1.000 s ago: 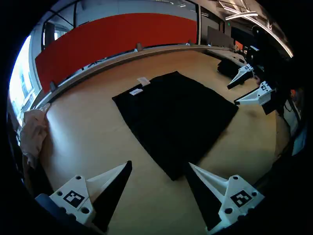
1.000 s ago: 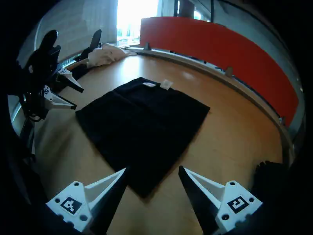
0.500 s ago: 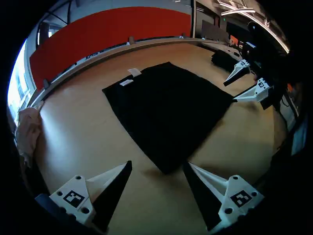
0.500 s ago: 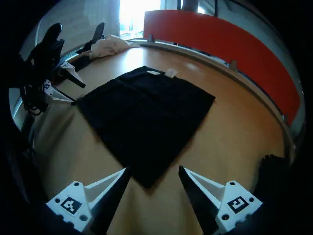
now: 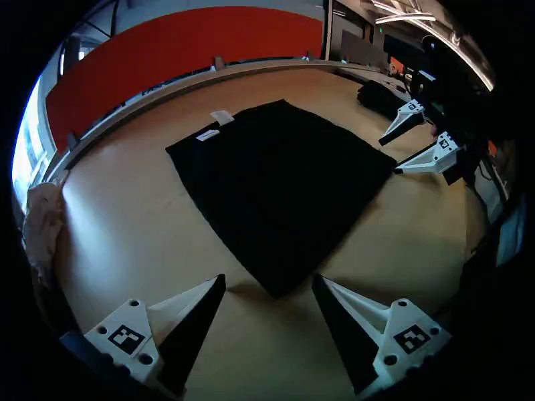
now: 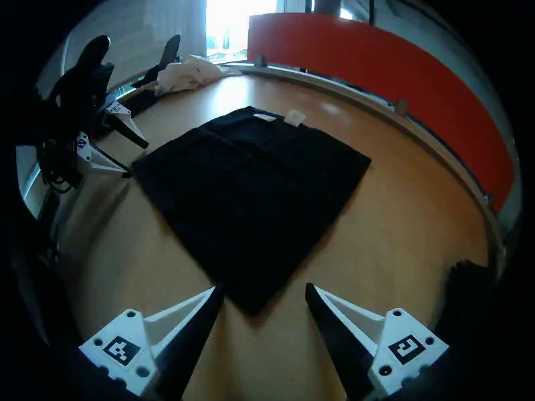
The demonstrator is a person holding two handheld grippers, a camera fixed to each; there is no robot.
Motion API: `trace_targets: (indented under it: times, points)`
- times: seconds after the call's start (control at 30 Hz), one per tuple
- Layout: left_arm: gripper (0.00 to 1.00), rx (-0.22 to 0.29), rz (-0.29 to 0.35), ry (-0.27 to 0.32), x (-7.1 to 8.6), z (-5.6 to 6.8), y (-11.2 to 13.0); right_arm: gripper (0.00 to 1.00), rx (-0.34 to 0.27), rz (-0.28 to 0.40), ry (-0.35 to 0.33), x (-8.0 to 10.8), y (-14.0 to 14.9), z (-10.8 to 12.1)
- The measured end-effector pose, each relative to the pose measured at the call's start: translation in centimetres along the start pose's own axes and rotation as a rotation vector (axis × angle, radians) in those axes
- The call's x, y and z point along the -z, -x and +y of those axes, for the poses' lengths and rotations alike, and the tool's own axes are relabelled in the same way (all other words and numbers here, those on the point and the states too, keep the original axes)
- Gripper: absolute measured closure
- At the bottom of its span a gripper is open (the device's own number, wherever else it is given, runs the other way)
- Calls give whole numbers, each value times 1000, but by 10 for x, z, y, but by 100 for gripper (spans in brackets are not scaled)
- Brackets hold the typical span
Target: Fold towel
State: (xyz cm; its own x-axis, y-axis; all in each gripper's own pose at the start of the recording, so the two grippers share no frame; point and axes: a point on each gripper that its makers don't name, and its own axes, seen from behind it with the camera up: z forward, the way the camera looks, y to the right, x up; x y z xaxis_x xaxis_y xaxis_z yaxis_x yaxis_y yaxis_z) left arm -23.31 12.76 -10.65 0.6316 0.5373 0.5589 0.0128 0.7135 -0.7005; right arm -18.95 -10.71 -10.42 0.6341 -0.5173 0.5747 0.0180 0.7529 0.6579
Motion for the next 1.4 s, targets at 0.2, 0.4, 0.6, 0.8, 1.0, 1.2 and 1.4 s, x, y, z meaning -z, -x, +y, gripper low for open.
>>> trace_targets:
  times: [0.2,0.4,0.6,0.8,1.0,1.2,1.4]
  points:
    - [4,0,-7,5,-3,1,1,6,-3,-4,-9,0,2,-1]
    - [4,-11,-15,7,-4,1,2,6,-10,-3,-19,1,3,-2]
    - [5,-9,-29,2,-4,0,2,10,-24,-8,-33,1,4,-3]
    - [13,2,-46,-10,-5,-1,3,19,-15,-12,-40,0,4,-5]
    - [25,2,-55,-14,-5,-1,2,31,-2,-14,-53,-1,4,-8]
    - [41,-3,-64,-8,-5,4,2,44,9,-15,-64,-2,3,-9]
    - [52,7,-73,-14,-5,5,1,62,9,-14,-65,-2,2,-9]
